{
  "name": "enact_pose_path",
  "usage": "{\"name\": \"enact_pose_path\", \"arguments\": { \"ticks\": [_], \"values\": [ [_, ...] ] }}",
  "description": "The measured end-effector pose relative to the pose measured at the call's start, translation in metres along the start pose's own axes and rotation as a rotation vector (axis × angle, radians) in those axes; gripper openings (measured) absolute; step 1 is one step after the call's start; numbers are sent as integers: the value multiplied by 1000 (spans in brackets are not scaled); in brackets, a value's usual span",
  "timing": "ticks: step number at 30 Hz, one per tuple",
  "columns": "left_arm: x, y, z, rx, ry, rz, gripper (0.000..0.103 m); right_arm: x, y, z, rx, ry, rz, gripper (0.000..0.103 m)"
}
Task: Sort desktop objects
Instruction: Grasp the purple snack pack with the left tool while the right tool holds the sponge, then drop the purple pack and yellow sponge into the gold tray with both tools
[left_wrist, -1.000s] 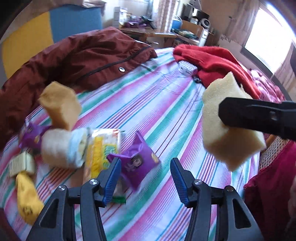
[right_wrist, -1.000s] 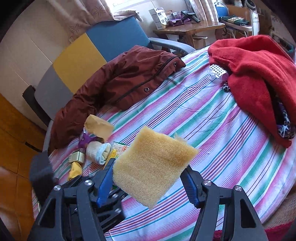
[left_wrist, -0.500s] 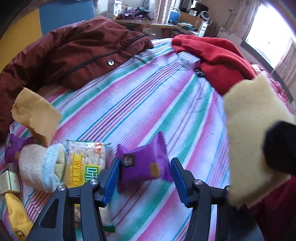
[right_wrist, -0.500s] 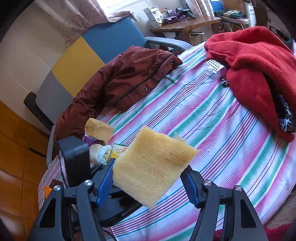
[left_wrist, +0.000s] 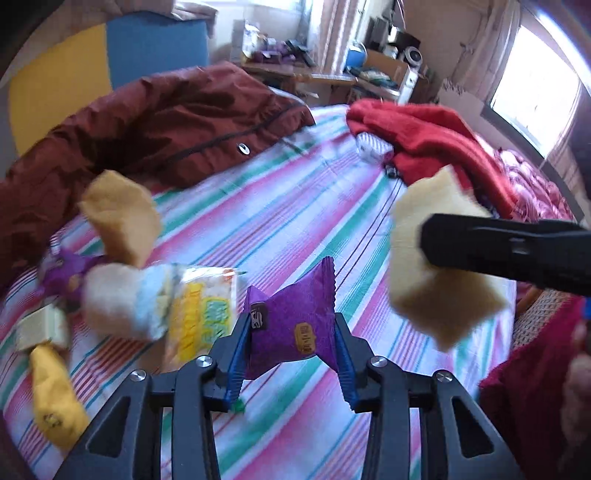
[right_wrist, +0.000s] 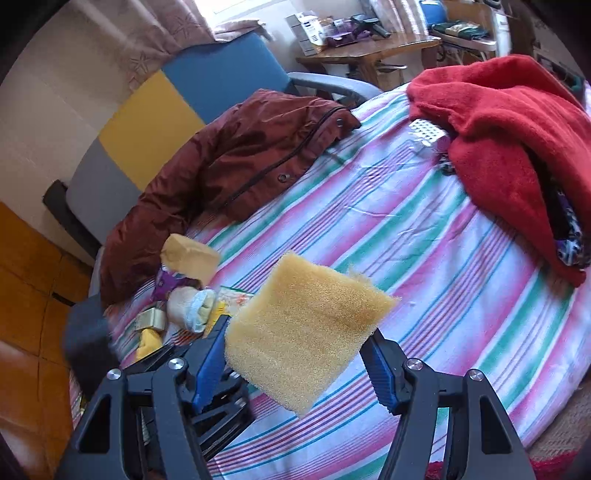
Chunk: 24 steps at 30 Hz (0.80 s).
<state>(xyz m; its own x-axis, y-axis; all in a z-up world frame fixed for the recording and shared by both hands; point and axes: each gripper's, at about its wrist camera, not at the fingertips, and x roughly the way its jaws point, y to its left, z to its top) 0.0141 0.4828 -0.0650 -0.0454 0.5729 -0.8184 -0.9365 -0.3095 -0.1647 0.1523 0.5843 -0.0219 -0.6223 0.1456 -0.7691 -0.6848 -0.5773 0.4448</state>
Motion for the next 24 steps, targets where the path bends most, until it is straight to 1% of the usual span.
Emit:
{"name": "enact_pose_path", "arguments": {
  "ticks": [3,5,11,14,16,17,21,24],
  "values": [
    [-32,10,-13,-53,-37,19,42,0,12,-3,-56,0,29,68],
    [-55,20,-25,-91,-62,37,42,-1,21,-6,-92,3,66,68],
    [-142,52,-71,-213,-168,109,42,-6,48,-15,-199,-19,142,68],
    [-175,67,-95,-272,-208,147,42,-2,65,-23,-271,12,183,68],
    [-200,81,-116,-318,-236,162,42,0,80,-31,-334,24,188,68],
    [-214,90,-129,-344,-249,185,42,1,87,-36,-362,33,197,68],
    [-250,121,-167,-424,-285,244,42,5,123,-63,-489,86,224,68],
    [-272,146,-195,-483,-305,298,42,5,147,-84,-542,123,259,68]
  ]
}}
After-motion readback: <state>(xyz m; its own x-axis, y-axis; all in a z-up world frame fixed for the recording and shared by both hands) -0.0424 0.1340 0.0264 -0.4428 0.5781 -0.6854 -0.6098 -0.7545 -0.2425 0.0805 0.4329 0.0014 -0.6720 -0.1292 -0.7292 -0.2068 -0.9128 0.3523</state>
